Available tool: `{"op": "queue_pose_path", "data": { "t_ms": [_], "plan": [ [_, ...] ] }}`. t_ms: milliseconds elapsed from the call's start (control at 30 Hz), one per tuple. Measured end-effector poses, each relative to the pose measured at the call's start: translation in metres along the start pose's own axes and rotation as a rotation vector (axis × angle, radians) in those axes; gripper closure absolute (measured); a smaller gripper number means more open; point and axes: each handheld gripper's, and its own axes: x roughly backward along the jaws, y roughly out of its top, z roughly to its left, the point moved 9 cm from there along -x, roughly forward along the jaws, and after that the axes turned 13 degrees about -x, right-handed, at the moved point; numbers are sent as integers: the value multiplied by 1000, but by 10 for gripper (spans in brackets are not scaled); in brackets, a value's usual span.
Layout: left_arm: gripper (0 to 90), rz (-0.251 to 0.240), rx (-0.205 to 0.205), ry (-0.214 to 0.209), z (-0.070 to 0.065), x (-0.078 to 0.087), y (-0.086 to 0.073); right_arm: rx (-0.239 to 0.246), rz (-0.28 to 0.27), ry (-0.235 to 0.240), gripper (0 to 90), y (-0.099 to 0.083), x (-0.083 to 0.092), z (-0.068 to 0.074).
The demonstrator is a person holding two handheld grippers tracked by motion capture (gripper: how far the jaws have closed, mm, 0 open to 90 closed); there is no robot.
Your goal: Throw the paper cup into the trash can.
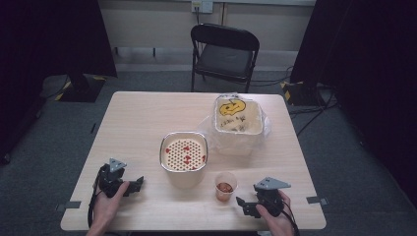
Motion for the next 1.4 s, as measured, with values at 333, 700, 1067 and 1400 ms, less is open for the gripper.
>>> {"op": "queue_pose_path", "data": {
  "t_ms": [333,700,1067,1400],
  "plan": [
    [3,0,0,0,0,0,0,44,-17,91,202,12,-8,34],
    [3,-1,-1,1,0,0,0,60,-33,148,275,27,-34,53],
    [3,0,-1,1,0,0,0,94,-56,141,370,26,-42,54],
    [3,0,-1,1,0,0,0,84,-113,147,439,40,-34,54]
  ]
}}
